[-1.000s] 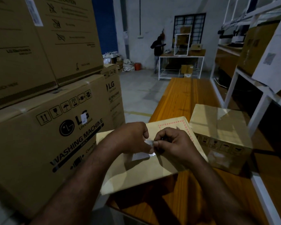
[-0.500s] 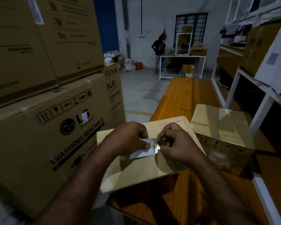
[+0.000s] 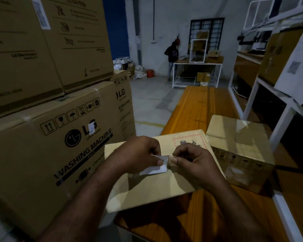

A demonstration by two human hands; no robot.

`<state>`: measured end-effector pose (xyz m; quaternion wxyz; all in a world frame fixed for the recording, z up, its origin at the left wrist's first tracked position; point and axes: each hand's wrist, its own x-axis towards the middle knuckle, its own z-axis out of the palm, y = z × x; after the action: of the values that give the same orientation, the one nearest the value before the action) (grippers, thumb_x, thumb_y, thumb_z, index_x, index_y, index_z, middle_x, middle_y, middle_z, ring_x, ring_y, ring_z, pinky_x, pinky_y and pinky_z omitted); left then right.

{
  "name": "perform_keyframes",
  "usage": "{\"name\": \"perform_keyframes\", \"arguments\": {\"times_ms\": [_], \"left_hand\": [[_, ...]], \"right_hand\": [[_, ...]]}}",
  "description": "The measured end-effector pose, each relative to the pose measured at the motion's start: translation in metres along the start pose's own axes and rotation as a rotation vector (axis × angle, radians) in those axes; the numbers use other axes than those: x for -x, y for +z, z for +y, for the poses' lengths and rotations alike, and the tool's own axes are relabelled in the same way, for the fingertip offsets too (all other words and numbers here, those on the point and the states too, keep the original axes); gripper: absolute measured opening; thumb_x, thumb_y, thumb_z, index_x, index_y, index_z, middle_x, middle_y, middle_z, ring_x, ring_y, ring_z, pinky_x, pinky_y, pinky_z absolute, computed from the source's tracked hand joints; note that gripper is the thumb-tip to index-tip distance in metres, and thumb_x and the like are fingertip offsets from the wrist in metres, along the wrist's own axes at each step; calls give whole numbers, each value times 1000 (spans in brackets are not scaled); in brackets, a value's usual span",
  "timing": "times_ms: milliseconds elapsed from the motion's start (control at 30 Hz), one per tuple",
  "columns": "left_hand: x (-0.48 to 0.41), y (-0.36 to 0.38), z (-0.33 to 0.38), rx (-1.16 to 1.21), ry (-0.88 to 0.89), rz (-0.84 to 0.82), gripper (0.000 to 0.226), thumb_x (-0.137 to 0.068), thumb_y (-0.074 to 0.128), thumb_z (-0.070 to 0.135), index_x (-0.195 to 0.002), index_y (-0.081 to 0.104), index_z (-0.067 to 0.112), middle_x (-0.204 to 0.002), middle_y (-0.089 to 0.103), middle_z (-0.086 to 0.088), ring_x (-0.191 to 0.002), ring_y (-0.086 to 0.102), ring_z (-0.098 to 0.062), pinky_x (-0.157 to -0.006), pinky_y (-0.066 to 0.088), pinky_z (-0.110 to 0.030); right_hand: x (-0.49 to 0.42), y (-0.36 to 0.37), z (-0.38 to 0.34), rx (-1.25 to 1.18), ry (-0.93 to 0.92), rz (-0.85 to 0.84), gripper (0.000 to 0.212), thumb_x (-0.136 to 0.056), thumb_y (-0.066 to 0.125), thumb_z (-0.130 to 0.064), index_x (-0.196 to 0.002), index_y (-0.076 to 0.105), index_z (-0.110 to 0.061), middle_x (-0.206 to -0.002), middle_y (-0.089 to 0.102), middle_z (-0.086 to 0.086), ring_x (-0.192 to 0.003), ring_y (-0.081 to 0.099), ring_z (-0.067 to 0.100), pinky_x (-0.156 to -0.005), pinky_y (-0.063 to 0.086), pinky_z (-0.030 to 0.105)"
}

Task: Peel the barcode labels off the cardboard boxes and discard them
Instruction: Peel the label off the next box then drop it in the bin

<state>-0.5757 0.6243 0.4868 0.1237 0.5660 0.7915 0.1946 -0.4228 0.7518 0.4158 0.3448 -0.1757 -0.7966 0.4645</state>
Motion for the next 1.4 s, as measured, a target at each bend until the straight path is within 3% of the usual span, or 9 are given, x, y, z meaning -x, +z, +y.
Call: {"name": "perform_keyframes", "arguments": {"times_ms": [333, 533, 667, 767, 900, 1000, 1133, 1333, 1400], "left_hand": [[7, -19, -10, 329, -22, 42, 8, -92, 67, 28, -87, 66, 22, -82, 65, 4, -73, 59, -11, -64, 47, -28], [-9, -12, -14, 557, -146, 466, 43, -96, 59, 42, -81, 64, 2, -65, 63, -6, -53, 58, -15, -53, 47, -30], [-10, -3, -13, 823, -163, 451, 45, -100, 52, 39, -68, 52, 7, -50, 52, -2, -37, 49, -11, -38, 36, -21], [-17, 4, -23, 839, -128, 436, 60, -94, 54, 58, -79, 61, 0, -62, 61, -18, -49, 58, -27, -45, 46, -36], [-31, 12, -49, 747, -118, 495, 80, -73, 51, 88, -82, 65, 10, -76, 67, -20, -71, 65, -47, -63, 49, -69], [-36, 11, -55, 661, -124, 571, 70, -84, 46, 80, -76, 62, 12, -64, 63, -10, -58, 61, -34, -58, 50, -63], [-42, 11, -45, 423, -134, 655, 58, -99, 43, 58, -67, 57, 11, -60, 61, -3, -57, 60, -24, -55, 45, -36], [-56, 12, -60, 456, -122, 709, 60, -99, 53, 48, -54, 39, 10, -48, 41, 2, -48, 39, -15, -52, 28, -31], [-58, 12, -61, 460, -127, 731, 60, -99, 54, 46, -53, 40, 10, -47, 41, 2, -48, 40, -14, -50, 26, -30]], "right_hand": [[3, -3, -1, -312, 181, 108, 24, -84, 71, -5, -96, 70, -26, -87, 70, 3, -63, 60, 9, -48, 44, 20], [4, 12, -6, 269, 50, 131, 16, -75, 81, -25, -72, 65, -24, -86, 61, -12, -83, 50, -12, -66, 33, 0], [4, 25, -6, 469, 10, 119, 23, -76, 78, -40, -72, 59, -27, -95, 57, -11, -97, 52, 3, -67, 40, 23], [4, 36, -18, 629, -59, 117, 27, -80, 72, -47, -73, 52, -30, -83, 50, -14, -76, 48, 5, -56, 33, 24], [-17, 52, -25, 669, -41, 245, 31, -77, 75, -44, -69, 51, -26, -79, 54, -9, -78, 52, 16, -61, 36, 32], [-9, 71, -23, 768, -106, 284, 35, -74, 79, -41, -66, 48, -26, -72, 57, -7, -75, 56, 23, -67, 44, 39], [18, 78, -24, 849, -130, 208, 34, -74, 78, -43, -65, 49, -27, -69, 55, -9, -71, 54, 18, -66, 46, 38], [-39, 83, -23, 845, 36, 341, 24, -86, 65, -41, -76, 56, -21, -85, 62, -4, -79, 59, 25, -60, 41, 33], [-26, 93, -26, 847, -16, 232, 23, -84, 67, -37, -73, 54, -22, -80, 61, -3, -74, 60, 25, -60, 42, 34]]}}
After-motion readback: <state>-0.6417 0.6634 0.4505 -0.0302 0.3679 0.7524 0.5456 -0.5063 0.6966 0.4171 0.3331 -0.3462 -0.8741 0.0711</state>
